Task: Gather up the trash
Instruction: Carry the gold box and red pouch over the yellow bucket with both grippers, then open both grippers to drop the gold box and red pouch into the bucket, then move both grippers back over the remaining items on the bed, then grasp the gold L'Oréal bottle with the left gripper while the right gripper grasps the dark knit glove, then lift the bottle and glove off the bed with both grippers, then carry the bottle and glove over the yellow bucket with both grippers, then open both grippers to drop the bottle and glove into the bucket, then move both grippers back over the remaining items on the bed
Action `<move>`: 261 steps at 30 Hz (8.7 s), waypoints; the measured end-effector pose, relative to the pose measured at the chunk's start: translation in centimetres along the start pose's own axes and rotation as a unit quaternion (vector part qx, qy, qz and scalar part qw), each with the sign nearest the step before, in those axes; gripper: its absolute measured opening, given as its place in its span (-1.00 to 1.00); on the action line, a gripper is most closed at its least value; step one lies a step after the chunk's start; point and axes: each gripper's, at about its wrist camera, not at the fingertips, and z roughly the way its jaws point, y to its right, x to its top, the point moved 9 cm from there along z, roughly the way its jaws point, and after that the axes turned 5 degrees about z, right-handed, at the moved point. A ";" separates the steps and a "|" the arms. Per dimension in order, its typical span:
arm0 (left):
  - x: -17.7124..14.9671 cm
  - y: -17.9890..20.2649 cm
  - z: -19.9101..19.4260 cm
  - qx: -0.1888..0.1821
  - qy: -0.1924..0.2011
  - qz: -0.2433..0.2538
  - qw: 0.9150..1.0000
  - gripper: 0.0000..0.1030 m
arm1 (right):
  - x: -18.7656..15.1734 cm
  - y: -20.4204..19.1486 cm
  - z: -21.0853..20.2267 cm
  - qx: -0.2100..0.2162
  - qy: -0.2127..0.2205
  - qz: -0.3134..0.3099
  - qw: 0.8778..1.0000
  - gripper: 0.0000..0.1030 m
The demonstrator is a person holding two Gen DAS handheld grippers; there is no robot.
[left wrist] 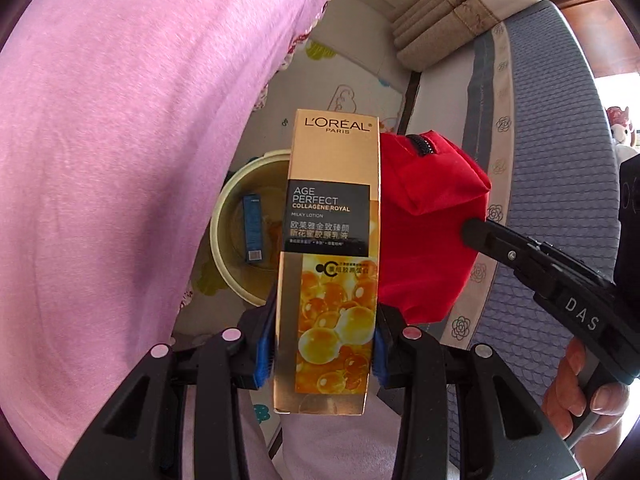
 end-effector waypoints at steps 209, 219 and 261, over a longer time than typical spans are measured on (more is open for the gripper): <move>-1.4 0.9 0.4 0.018 -0.019 -0.002 1.000 -0.38 | -2.3 2.2 -1.1 0.037 -0.043 0.072 0.996 -0.50; -0.4 0.1 2.2 0.034 -0.035 0.000 0.999 0.47 | -2.5 4.0 0.6 0.033 -0.073 0.111 0.991 -0.27; -4.3 -15.5 -12.4 0.016 0.110 -0.170 0.979 0.43 | -0.8 -17.2 0.2 0.029 -0.072 -0.102 0.992 -0.27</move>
